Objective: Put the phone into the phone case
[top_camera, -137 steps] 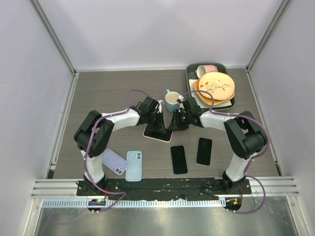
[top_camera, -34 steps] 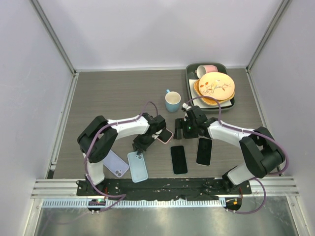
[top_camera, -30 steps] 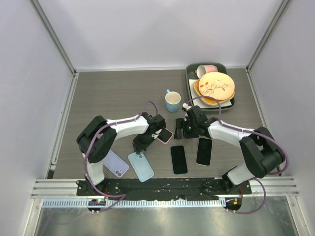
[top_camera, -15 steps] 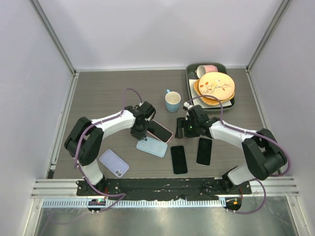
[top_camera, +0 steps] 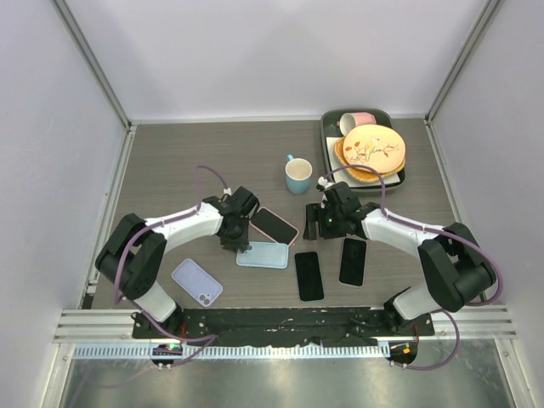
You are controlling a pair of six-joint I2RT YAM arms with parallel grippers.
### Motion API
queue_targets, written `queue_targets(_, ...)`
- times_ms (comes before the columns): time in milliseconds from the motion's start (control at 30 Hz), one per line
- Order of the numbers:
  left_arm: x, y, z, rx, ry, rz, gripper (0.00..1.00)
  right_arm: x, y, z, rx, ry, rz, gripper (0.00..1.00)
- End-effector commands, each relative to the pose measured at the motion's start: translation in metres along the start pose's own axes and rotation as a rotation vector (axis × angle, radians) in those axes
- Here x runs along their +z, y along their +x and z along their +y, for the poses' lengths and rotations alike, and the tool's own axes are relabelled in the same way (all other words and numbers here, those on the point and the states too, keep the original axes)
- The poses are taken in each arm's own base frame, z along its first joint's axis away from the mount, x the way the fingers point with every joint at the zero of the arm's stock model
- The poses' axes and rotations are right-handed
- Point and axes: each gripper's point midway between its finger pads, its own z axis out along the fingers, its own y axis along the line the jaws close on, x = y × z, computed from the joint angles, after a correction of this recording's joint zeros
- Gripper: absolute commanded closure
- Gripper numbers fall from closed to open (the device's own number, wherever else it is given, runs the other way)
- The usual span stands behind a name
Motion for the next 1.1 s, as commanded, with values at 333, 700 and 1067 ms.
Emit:
queue_targets(333, -0.070, -0.039, -0.026, 0.030, 0.199, -0.286, 0.25, -0.024, -0.018, 0.010, -0.013, -0.026, -0.073, 0.28)
queue_targets(700, -0.107, -0.055, -0.098, 0.205, 0.585, -0.347, 0.26, -0.040, 0.011, 0.008, 0.065, -0.012, -0.038, 0.29)
queue_targets(1067, -0.071, -0.028, -0.190, 0.439, 0.749, -0.161, 0.26, -0.066, 0.048, 0.009, 0.211, -0.048, -0.006, 0.30)
